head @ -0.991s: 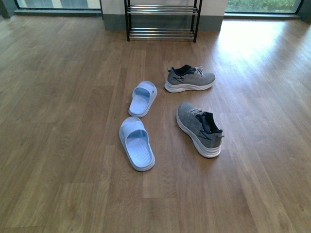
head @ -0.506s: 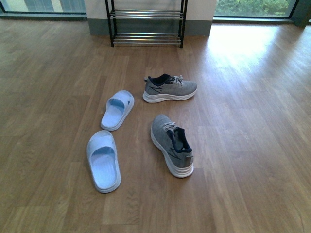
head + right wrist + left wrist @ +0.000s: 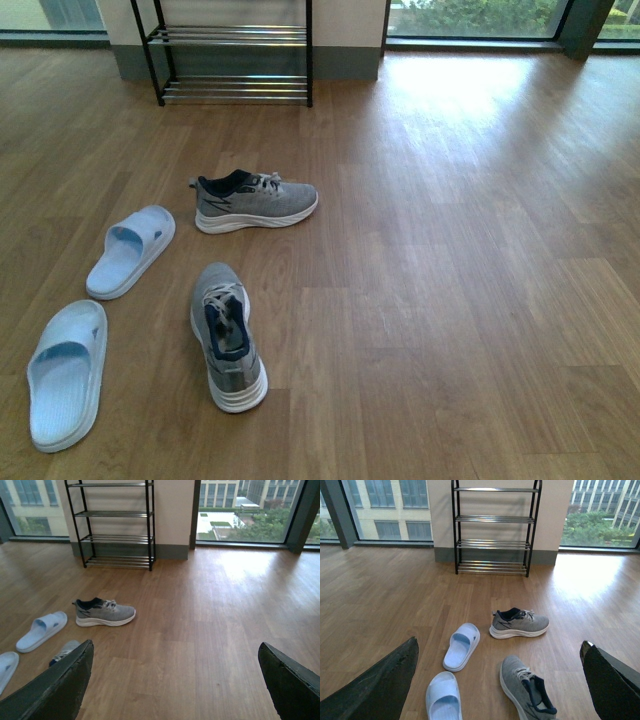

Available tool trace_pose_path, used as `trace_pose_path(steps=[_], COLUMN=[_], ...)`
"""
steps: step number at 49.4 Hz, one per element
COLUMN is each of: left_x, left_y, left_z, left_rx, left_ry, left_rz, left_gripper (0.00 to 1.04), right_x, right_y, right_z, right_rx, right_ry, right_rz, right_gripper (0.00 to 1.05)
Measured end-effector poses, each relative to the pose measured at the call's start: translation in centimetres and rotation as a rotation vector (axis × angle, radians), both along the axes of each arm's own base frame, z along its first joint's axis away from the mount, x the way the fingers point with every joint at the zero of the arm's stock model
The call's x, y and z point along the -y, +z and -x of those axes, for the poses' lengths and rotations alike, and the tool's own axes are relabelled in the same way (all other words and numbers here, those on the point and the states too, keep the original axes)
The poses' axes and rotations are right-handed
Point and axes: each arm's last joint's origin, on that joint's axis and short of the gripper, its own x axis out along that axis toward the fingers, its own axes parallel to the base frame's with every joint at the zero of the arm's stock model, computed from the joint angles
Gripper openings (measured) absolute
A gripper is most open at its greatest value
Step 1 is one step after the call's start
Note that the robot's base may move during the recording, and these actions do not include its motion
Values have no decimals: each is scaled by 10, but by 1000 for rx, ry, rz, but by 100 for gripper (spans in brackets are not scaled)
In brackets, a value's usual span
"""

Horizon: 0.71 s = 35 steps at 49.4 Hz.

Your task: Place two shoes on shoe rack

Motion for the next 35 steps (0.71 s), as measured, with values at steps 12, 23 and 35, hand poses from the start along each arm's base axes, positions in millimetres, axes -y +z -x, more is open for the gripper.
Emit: trace_pose_path(steps=[12, 23, 35], left_x=[0, 0, 0], left_y=[0, 0, 0], left_z=[0, 0, 0], left_rx=[0, 0, 0], left_ry=[0, 0, 0], left_rz=[0, 0, 0], left_gripper=[95, 95, 95], right_x=[0, 0, 0], right_y=[0, 0, 0], right_z=[0, 0, 0], right_rx=[0, 0, 0], right_ry=[1, 0, 1], right_rz=[0, 0, 0], right_gripper=[95, 95, 95])
